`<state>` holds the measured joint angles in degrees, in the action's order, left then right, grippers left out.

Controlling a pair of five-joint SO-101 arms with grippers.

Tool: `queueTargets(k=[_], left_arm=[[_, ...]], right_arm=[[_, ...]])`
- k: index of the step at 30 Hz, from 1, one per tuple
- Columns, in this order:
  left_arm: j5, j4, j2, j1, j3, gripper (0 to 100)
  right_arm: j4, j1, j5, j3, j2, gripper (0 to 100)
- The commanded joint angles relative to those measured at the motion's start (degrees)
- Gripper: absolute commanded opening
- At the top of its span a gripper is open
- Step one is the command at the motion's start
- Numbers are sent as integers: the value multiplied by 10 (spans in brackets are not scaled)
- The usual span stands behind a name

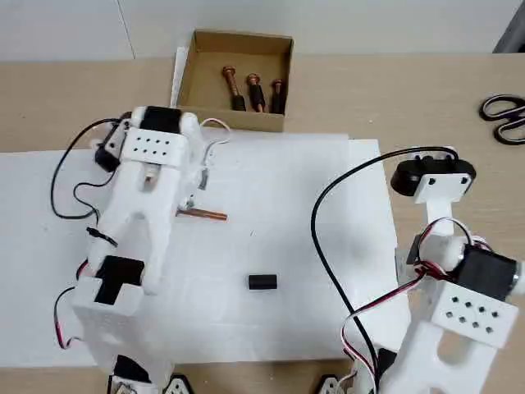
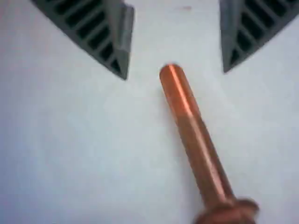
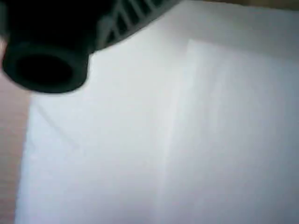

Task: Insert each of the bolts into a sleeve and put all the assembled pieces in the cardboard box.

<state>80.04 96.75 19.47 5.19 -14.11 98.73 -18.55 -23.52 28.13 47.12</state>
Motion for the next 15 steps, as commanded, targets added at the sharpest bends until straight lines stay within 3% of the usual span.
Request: queueTargets(k=[1, 15], left_arm=[[-4, 4, 14, -21, 2, 130], [-4, 0, 107, -38, 0, 51]], right_arm=[[5, -7, -2, -3, 8, 4], [5, -7, -2, -3, 8, 4]])
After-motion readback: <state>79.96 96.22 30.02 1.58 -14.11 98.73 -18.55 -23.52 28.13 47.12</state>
